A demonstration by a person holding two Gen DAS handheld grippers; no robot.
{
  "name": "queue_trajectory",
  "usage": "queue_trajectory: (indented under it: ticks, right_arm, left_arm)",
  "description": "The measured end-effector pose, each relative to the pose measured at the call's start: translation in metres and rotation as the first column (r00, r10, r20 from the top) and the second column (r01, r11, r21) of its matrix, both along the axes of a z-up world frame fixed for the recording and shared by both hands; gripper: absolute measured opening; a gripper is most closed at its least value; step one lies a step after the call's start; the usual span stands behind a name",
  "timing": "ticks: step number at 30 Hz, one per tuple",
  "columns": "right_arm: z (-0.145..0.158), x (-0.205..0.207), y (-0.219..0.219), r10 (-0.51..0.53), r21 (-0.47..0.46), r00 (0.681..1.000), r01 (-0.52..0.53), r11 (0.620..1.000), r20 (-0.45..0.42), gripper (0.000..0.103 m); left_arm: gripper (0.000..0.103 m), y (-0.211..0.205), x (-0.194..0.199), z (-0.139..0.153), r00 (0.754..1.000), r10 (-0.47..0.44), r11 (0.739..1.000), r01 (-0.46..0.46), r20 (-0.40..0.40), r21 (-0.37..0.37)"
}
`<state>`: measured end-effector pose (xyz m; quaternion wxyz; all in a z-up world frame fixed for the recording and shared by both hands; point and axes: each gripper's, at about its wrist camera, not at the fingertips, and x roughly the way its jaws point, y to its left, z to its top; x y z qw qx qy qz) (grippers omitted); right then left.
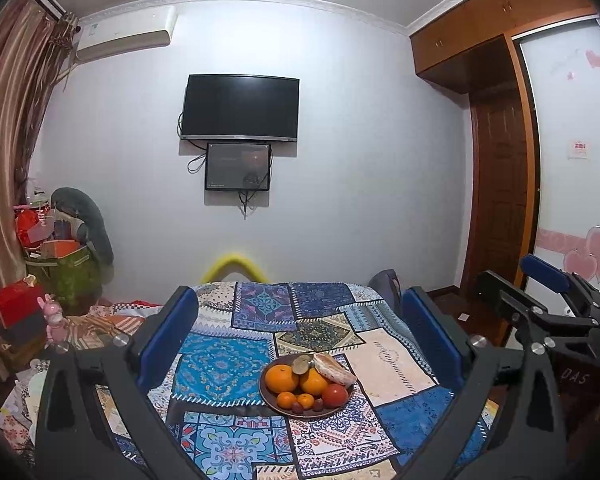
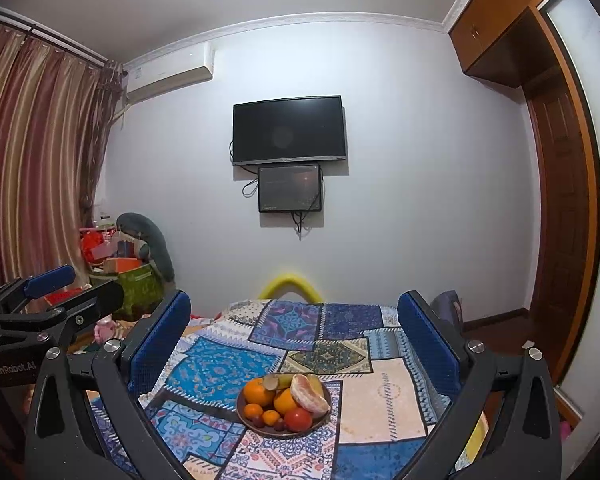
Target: Organize fruits
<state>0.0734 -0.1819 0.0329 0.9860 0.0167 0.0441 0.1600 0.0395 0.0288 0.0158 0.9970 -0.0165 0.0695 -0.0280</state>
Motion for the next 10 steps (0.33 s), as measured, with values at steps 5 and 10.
queue_trajectory:
  ticks: [5, 10]
  right_arm:
    - [0.0003, 0.0023, 0.0003, -0.008, 0.001, 1.000, 0.008, 1.000, 0.000, 0.103]
    - [-0.0007, 0.0052, 0.0004, -0.006, 0.004, 1.000, 0.006, 1.000, -0.008, 0.103]
  left_arm:
    - [0.103, 0.0018, 0.0025, -0.0013, 1.000, -0.010, 1.000, 0.010, -0.013, -0.010]
    - [0.103, 0.0008, 0.0048, -0.0037, 1.000, -0.013, 1.000, 0.013, -0.020, -0.005]
